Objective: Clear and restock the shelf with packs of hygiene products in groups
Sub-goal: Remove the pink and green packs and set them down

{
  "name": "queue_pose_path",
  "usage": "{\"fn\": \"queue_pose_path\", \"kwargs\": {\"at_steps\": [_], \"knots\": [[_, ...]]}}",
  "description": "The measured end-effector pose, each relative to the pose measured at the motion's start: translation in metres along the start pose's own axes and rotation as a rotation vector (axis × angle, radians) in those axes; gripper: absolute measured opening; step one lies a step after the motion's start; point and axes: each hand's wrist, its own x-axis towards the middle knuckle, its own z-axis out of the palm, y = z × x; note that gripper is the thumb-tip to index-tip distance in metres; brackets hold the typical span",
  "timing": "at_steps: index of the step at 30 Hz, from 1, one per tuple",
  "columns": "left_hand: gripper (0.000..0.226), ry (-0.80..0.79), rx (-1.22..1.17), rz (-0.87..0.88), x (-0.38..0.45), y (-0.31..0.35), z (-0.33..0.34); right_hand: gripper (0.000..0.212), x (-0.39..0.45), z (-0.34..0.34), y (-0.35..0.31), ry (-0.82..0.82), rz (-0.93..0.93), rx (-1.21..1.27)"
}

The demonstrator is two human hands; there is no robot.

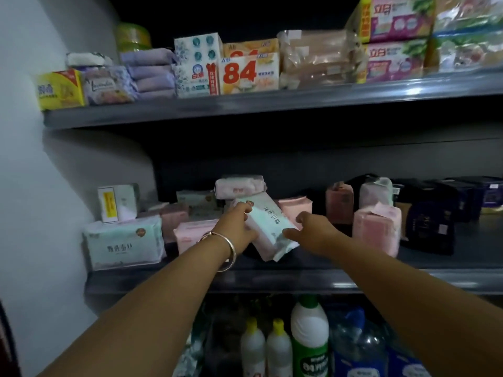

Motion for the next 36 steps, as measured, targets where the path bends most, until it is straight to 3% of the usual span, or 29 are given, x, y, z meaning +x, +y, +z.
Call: {"fn": "queue_pose_path", "kwargs": {"at_steps": [8, 16, 19, 21, 24, 25, 29, 33, 36], "knots": [[0.044, 0.062, 0.092, 0.012, 0.044, -0.013, 0.008, 0.075, 0.063, 0.023, -0.002, -0.034, 0.176, 0.125], [0.054, 0.035, 0.179, -0.002, 0.062, -0.027, 0.006, 0.076, 0.084, 0.038, -0.001, -0.077, 0.164, 0.249], [0.054, 0.027, 0.207, -0.006, 0.061, -0.031, 0.005, 0.072, 0.085, 0.048, -0.003, -0.076, 0.129, 0.48], [0.053, 0.028, 0.205, -0.01, 0.06, -0.033, 0.003, 0.078, 0.084, 0.054, -0.008, -0.077, 0.126, 0.62], [0.05, 0.043, 0.183, -0.012, 0.056, -0.035, -0.006, 0.109, 0.086, 0.06, -0.016, -0.104, 0.089, 0.742], [0.049, 0.057, 0.177, -0.009, 0.054, -0.036, -0.011, 0.105, 0.085, 0.058, -0.02, -0.102, 0.092, 0.759], [0.05, 0.152, 0.237, -0.004, 0.046, -0.052, -0.046, 0.064, 0.08, 0.035, -0.043, 0.049, 0.108, 0.616], [0.05, 0.177, 0.483, -0.13, 0.038, -0.091, -0.08, 0.071, 0.073, 0.012, -0.08, 0.308, -0.071, 0.356], [0.06, 0.109, 0.578, -0.265, 0.027, -0.112, -0.098, 0.065, 0.065, 0.012, -0.111, 0.313, -0.277, 0.159]]}}
